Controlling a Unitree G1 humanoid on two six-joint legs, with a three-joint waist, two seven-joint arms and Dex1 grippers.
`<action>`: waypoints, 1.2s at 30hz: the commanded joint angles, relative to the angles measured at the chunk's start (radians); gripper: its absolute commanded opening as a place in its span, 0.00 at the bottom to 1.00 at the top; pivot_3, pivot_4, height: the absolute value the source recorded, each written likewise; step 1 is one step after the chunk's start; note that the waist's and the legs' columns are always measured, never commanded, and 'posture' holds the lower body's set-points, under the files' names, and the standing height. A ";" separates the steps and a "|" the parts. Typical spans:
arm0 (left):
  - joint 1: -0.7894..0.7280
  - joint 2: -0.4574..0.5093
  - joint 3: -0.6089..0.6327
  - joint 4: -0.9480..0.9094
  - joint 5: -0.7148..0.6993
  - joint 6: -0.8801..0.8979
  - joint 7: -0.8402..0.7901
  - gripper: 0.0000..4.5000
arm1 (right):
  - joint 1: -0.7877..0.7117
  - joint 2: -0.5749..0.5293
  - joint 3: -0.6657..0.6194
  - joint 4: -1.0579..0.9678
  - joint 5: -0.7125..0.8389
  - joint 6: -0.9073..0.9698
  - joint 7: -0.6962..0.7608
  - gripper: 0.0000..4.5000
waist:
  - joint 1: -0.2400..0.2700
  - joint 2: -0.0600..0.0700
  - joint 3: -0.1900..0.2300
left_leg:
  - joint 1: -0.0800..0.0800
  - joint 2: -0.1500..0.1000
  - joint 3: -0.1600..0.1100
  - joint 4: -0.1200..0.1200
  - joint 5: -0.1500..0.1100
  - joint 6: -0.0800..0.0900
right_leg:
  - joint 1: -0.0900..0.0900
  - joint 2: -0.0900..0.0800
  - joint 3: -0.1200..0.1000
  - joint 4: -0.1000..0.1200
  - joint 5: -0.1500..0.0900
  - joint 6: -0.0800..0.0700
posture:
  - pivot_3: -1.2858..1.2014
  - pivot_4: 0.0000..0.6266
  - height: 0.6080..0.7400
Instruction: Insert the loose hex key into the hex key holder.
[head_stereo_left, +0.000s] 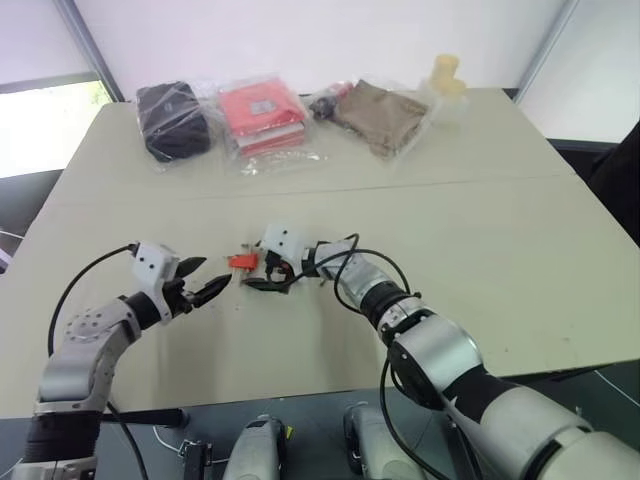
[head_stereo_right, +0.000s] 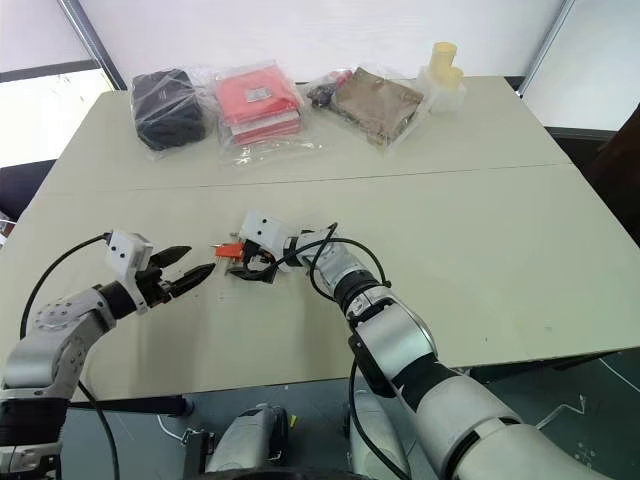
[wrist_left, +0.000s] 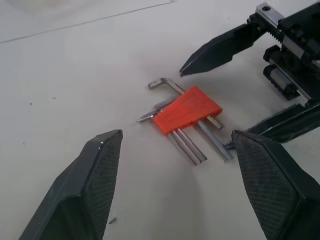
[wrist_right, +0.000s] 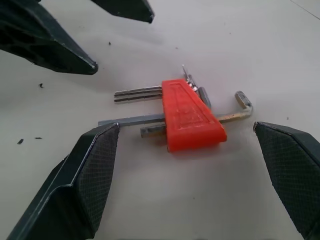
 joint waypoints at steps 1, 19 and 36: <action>0.001 -0.006 0.008 -0.064 -0.016 0.016 0.019 0.81 | -0.030 0.038 -0.001 0.013 -0.013 -0.007 -0.012 0.99 | 0.000 0.000 0.000 | 0.000 0.000 0.000 0.000 0.000 0.000 | 0.000 0.000 0.000 0.000 0.000 0.000 | 0.52 0.24 1.00; -0.017 -0.021 -0.012 -0.086 -0.006 0.053 0.030 0.81 | 0.007 -0.012 -0.118 -0.024 0.065 0.035 0.067 0.99 | 0.002 0.000 0.000 | 0.000 -0.001 0.000 0.000 0.001 -0.001 | 0.000 -0.001 0.000 0.000 0.000 0.000 | 0.52 0.24 1.00; -0.015 -0.019 -0.015 -0.052 0.004 0.028 0.015 0.81 | 0.016 0.039 -0.080 0.007 0.019 0.038 0.018 0.99 | 0.001 0.000 0.000 | 0.000 -0.001 0.000 0.000 0.001 -0.001 | 0.000 0.000 0.000 0.000 0.000 0.000 | 0.52 0.24 1.00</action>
